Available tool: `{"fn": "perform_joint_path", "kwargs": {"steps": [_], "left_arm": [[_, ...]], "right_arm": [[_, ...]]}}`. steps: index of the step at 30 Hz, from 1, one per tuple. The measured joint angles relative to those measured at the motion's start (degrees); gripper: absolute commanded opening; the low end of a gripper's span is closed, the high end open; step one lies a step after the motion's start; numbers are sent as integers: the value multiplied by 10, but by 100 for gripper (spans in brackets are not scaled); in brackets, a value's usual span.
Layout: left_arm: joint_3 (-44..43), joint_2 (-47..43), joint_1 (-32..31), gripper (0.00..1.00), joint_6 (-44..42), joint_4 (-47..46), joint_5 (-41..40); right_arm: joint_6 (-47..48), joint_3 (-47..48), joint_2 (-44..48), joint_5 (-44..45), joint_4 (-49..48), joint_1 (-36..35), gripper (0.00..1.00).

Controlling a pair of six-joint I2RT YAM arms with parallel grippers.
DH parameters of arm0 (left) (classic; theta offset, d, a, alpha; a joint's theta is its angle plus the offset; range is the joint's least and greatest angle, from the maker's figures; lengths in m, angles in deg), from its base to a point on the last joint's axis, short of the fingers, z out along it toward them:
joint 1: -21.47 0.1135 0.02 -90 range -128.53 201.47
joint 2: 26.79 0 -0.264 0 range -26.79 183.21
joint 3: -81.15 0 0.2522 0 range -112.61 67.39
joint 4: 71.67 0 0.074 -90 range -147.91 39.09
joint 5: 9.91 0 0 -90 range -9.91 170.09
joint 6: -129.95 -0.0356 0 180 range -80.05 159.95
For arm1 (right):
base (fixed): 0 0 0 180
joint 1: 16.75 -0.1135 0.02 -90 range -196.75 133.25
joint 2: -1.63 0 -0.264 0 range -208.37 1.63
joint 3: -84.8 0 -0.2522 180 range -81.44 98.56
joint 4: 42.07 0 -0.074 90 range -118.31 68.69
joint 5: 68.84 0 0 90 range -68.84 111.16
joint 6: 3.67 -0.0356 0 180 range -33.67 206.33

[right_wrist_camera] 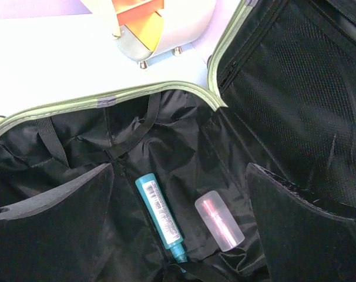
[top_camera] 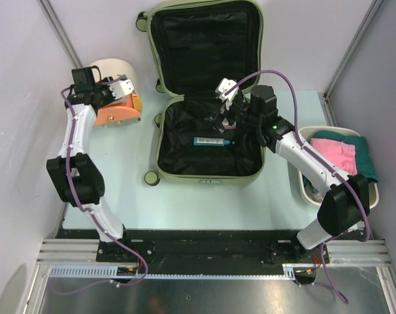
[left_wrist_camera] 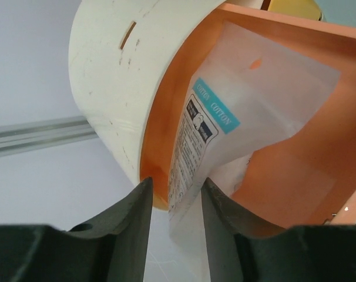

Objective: Open, take out, and arrange the luggage

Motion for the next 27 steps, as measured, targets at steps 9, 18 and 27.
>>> {"fn": "perform_joint_path", "kwargs": {"steps": [9,18,27], "left_arm": [[3,-33,5,49,57,1,27],[30,-167,31,47,179,-5,82],[145,-240,73,42,444,-13,115]], "right_arm": [[0,0,-5,0,-4,-1,100],[-2,0,-8,0,-5,-6,100],[-18,0,-8,3,0,-7,100]]}}
